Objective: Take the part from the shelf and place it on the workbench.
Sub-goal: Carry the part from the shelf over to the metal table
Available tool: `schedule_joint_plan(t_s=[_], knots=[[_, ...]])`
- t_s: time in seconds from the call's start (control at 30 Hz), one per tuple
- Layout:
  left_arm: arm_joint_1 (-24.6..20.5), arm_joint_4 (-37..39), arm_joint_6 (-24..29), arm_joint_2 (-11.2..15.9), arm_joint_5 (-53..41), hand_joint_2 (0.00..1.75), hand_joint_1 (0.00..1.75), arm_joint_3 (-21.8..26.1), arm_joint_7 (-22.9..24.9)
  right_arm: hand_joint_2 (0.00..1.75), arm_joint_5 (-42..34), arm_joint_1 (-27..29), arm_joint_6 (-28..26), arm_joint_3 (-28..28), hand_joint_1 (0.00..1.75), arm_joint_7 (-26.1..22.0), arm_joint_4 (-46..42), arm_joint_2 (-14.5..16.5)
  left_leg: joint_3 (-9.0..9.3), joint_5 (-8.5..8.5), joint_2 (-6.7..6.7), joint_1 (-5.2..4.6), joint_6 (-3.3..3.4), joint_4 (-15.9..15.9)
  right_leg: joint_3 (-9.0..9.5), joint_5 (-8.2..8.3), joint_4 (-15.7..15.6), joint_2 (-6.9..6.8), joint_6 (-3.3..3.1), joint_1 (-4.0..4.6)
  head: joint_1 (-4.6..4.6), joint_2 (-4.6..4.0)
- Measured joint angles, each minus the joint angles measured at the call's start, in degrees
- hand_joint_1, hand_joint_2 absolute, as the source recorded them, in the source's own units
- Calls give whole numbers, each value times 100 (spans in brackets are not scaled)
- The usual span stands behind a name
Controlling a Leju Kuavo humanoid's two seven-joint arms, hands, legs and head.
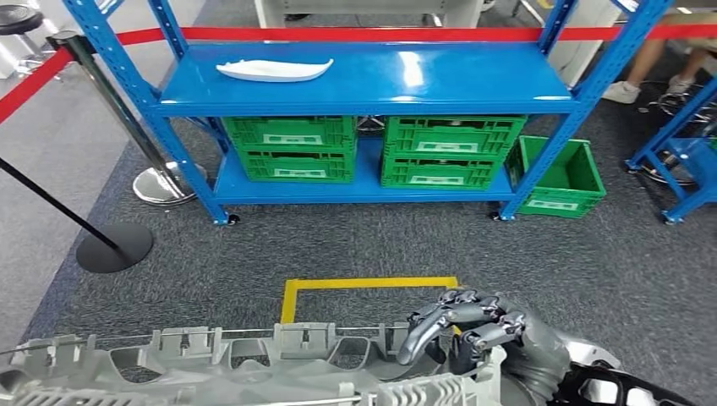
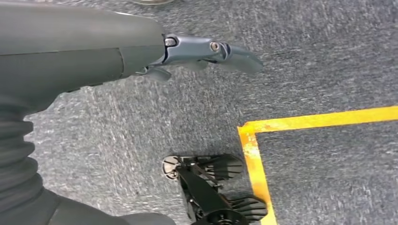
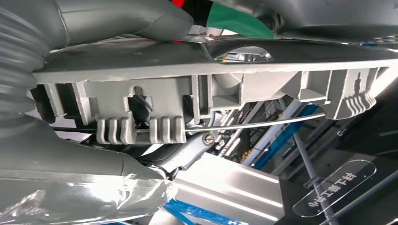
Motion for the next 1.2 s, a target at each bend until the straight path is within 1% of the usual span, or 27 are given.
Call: schedule_joint_plan(t_s=[0.03, 0.1, 0.13, 0.17, 0.2, 0.23, 0.27, 0.3, 0.33, 0.37, 0.47, 0.53, 0.6, 0.63, 0.67, 0.7, 0.73, 0.77, 0.83, 0.9, 0.97, 1.0, 1.03, 1.1, 1.13, 1.17, 1.2], knots=[[-7, 0, 7, -5, -21, 175, 0, -3, 0, 175, -10, 15, 10, -36, 175, -26, 0, -2, -19, 20, 64, 8, 31, -8, -128, -170, 266, -85, 34, -7, 22, -1], [-12, 0, 28, -4, -44, 175, 0, -8, 2, 175, -26, 60, 33, -101, 175, -76, 1, -5, -64, 47, 186, -3, 61, -1, -481, -607, 1095, -254, 103, -31, 70, -1], [-12, 0, 40, -4, -48, 175, 0, -8, 6, 175, -29, 91, 45, -125, 175, -90, 1, -5, -83, 57, 251, -7, 63, 3, -614, -743, 1439, -290, 128, -46, 72, -1], [-14, 0, 49, -5, -48, 175, 0, -8, 12, 175, -32, 120, 55, -143, 175, -97, 1, -5, -96, 65, 313, -9, 59, 9, -652, -779, 1600, -310, 143, -58, 73, -1], [-18, 0, 55, -7, -41, 175, 0, -8, 23, 175, -36, 141, 64, -154, 175, -97, 1, -5, -103, 72, 376, -9, 50, 14, -557, -698, 1498, -331, 152, -69, 73, -1], [-25, 0, 57, -12, -24, 175, 0, -8, 39, 175, -43, 149, 73, -159, 175, -87, 1, -3, -102, 74, 436, -8, 39, 21, -340, -534, 1160, -379, 157, -76, 73, -1], [-33, 0, 57, -17, 8, 175, 0, -8, 57, 175, -54, 148, 78, -160, 175, -67, 0, 1, -100, 72, 492, -9, 22, 31, -71, -373, 700, -486, 161, -78, 74, -1], [-40, 1, 57, -19, 48, 175, 0, -8, 78, 175, -70, 142, 82, -160, 175, -32, -1, 12, -103, 68, 542, -20, -3, 47, 163, -249, 287, -580, 141, -69, 75, -1], [-44, 1, 57, -18, 88, 175, 0, -7, 99, 175, -91, 139, 82, -159, 175, 7, -2, 28, -111, 68, 582, -33, -33, 61, 308, -182, 11, -647, 105, -58, 74, 0], [-45, 1, 57, -15, 123, 175, 0, -4, 120, 175, -114, 140, 76, -159, 175, 47, -4, 46, -120, 72, 621, -46, -63, 70, 353, -170, -107, -670, 60, -43, 72, 0], [-44, 2, 54, -22, 178, 175, 0, 2, 186, 175, -181, 185, 36, -161, 175, 118, -10, 92, -140, 79, 719, -39, -145, 78, 278, -131, -97, -515, -83, -22, 70, 0], [-46, 2, 55, -32, 188, 175, 0, 3, 198, 175, -196, 215, 9, -165, 175, 125, -27, 107, -237, -115, 570, -23, -193, 291, 244, -90, -112, -417, -156, -36, 64, 0], [-32, 2, 67, -31, 196, 175, 0, 11, 204, 175, -211, 238, -13, -182, 175, 120, -40, 115, -541, -511, 333, -23, -206, 955, 199, -53, -116, -314, -202, -41, 49, -1], [-19, 2, 77, -30, 199, 175, 0, 20, 211, 175, -221, 257, -22, -196, 175, 117, -41, 117, -725, -678, 274, -26, -201, 1346, 176, -36, -115, -256, -214, -38, 43, -1], [-7, 2, 90, -32, 201, 175, 0, 31, 223, 175, -232, 285, -32, -216, 175, 116, -42, 119, -863, -759, 242, -29, -192, 1637, 157, -21, -114, -188, -218, -35, 41, -1], [0, 2, 102, -34, 202, 175, 0, 39, 235, 175, -240, 315, -42, -238, 175, 115, -44, 119, -921, -737, 226, -31, -181, 1753, 144, -8, -113, -121, -215, -32, 40, -1], [2, 2, 120, -37, 198, 175, 0, 45, 246, 175, -242, 348, -58, -261, 175, 116, -55, 121, -858, -590, 205, -30, -165, 1618, 137, 5, -112, -44, -204, -31, 41, -1], [0, 2, 139, -38, 193, 175, 0, 49, 259, 175, -238, 382, -82, -283, 175, 119, -77, 127, -707, -382, 155, -28, -148, 1310, 134, 16, -111, 31, -190, -32, 40, 0], [-5, 2, 171, -37, 182, 175, 0, 49, 277, 175, -205, 449, -173, -323, 175, 123, -157, 152, -333, -52, -113, -2, -120, 532, 104, 36, -88, 170, -146, -24, 43, 0], [-7, 2, 195, -40, 168, 175, 0, 49, 287, 175, -152, 553, -293, -362, 175, 122, -266, 183, -179, -4, -291, 15, -109, 182, 37, 65, -66, 287, -83, -25, 43, 1], [-8, 3, 214, -50, 152, 175, 0, 49, 287, 175, -80, 721, -423, -417, 175, 115, -385, 197, -180, -8, -193, 14, -76, 163, -31, 92, -65, 385, -18, -43, 40, 1], [-8, 3, 218, -54, 148, 175, 0, 49, 287, 175, -37, 813, -488, -453, 175, 107, -449, 198, -179, 1, -129, 19, -45, 158, -67, 54, -16, 332, 9, -40, 53, 1], [-5, 4, 219, -56, 146, 175, 0, 49, 286, 175, 8, 894, -553, -489, 175, 92, -509, 198, -178, 9, -56, 24, -15, 151, -143, -52, 128, 210, 37, -34, 80, 0], [17, 4, 219, -49, 148, 175, 0, 49, 286, 175, 88, 1037, -667, -562, 175, 48, -614, 198, -178, 10, 93, 13, 26, 145, -434, -441, 787, -137, 91, -25, 131, -1], [35, 4, 219, -43, 148, 175, 0, 50, 286, 175, 117, 1107, -709, -596, 175, 24, -651, 198, -178, 7, 174, 0, 35, 146, -619, -641, 1205, -243, 114, -36, 143, 0], [51, 4, 218, -37, 148, 175, 0, 50, 286, 175, 139, 1174, -739, -628, 175, 8, -681, 198, -178, 4, 255, -10, 41, 147, -761, -768, 1534, -295, 129, -47, 144, 0], [59, 4, 214, -33, 148, 175, 0, 51, 286, 175, 155, 1237, -757, -660, 175, -4, -705, 198, -175, 0, 339, -18, 43, 148, -802, -785, 1666, -320, 137, -58, 144, 0]])
